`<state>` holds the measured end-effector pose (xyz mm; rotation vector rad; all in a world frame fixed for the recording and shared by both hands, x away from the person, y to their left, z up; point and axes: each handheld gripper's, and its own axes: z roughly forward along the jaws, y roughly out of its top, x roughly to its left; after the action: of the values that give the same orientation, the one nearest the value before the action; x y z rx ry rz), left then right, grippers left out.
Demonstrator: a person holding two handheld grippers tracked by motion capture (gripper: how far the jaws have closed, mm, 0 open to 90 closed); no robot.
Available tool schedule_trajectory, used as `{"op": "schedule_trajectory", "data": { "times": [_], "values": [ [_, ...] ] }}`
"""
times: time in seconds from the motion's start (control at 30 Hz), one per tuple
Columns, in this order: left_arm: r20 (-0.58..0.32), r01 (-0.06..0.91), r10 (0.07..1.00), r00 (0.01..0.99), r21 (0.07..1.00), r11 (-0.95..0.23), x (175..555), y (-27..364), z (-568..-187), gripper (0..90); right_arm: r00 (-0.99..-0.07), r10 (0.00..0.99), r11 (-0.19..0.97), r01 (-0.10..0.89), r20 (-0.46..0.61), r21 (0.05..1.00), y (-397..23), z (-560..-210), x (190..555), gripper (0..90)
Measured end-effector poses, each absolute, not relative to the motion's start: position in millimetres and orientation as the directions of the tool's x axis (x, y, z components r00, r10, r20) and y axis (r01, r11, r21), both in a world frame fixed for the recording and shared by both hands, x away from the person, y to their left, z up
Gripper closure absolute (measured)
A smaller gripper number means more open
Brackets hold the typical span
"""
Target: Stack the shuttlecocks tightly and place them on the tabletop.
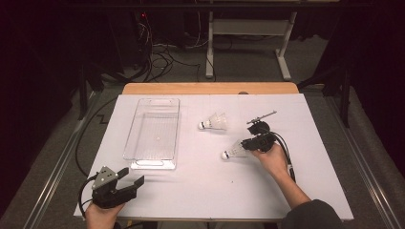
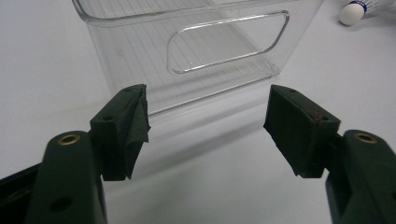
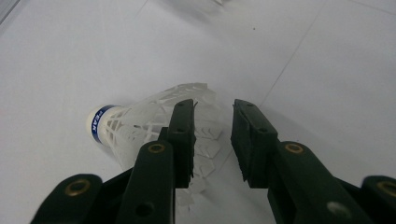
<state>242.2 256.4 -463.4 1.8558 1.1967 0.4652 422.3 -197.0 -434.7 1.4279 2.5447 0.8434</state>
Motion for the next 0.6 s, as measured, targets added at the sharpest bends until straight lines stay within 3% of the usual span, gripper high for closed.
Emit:
{"op": "schedule_trajectory", "data": {
  "times": [0.6],
  "values": [
    [-0.137,0.553,0.873,0.469,0.815,-0.170,242.2,256.7,-463.3,31.2,-0.552,0.814,0.381,0.743,0.182,0.550,-208.6,-429.2,414.2,65.4]
  ]
}}
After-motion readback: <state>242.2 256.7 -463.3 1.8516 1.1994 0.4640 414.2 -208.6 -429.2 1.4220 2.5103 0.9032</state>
